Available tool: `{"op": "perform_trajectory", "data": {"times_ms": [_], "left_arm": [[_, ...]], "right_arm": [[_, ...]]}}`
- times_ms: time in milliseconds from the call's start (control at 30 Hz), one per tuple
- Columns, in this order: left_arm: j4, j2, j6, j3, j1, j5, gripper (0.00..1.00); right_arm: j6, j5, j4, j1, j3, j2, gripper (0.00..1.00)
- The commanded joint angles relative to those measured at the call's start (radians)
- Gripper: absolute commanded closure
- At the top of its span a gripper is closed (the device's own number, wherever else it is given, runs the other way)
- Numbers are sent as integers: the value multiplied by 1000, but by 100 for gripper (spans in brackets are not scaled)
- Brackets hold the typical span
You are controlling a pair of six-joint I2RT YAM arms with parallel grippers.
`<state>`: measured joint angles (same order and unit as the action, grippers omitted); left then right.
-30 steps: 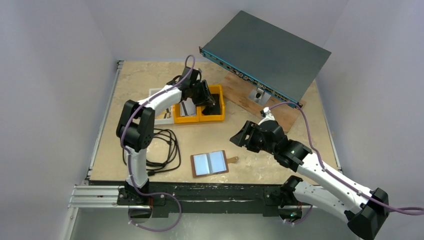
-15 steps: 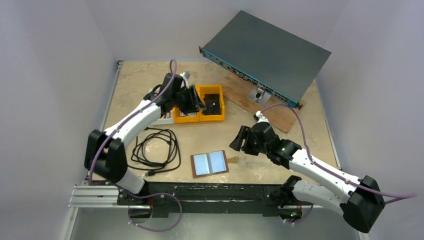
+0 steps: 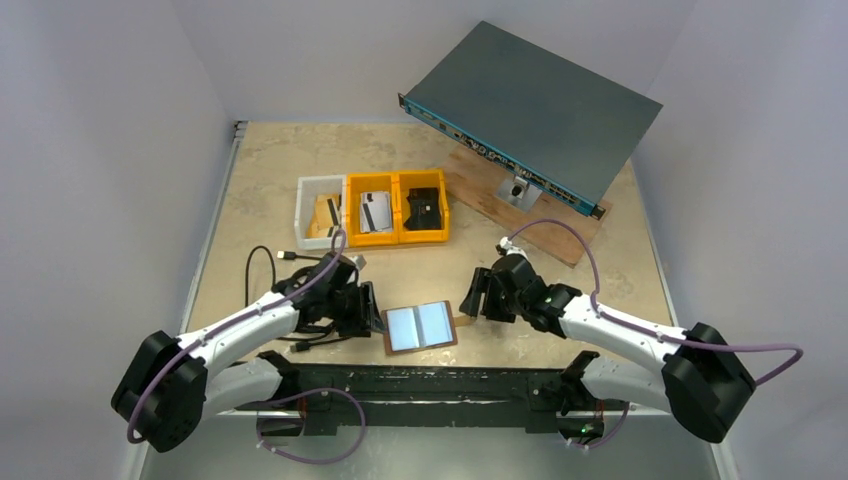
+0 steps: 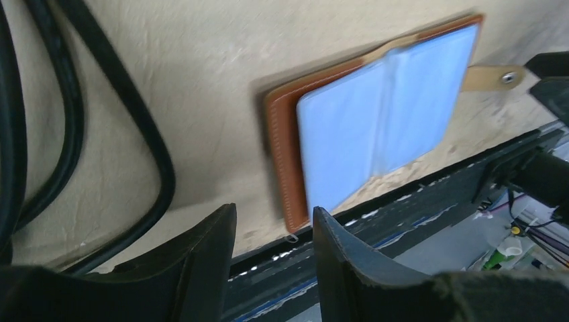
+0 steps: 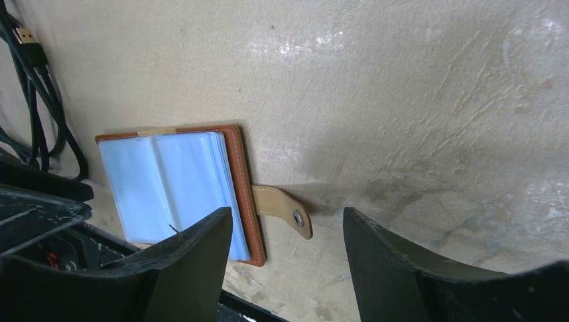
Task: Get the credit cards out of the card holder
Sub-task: Close the card holder at the center of the board.
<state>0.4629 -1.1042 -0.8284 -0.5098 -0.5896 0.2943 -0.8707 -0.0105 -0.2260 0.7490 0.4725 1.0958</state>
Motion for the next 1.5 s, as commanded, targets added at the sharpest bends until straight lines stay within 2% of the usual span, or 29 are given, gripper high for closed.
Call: {"op": "perform_trajectory", "data": {"times_ms": [0,133,433,700,900,1233,1467], "left_arm": [[-106,47,-63,81,-16,35,54],[-196,34,-86,130,-18,78,54],[-345,-52,-130,168,-19,136,53],[-372,-62,-152,161,-19,152,59],[-358,-49,-153,143,-18,161,68],[-285,40,-147,59,-24,182,70],[-319,13,-155,20,-51,191,69]], "right_arm": [[5,7,82,23,-11,26,39],[-8,-3,93,43,-14,55,41],[-34,-29,82,54,-27,62,58],[-46,-41,69,55,-37,42,86],[-53,-42,67,63,-33,40,100],[-88,-47,70,107,-10,41,100],[-109,-55,84,137,8,54,100]]}}
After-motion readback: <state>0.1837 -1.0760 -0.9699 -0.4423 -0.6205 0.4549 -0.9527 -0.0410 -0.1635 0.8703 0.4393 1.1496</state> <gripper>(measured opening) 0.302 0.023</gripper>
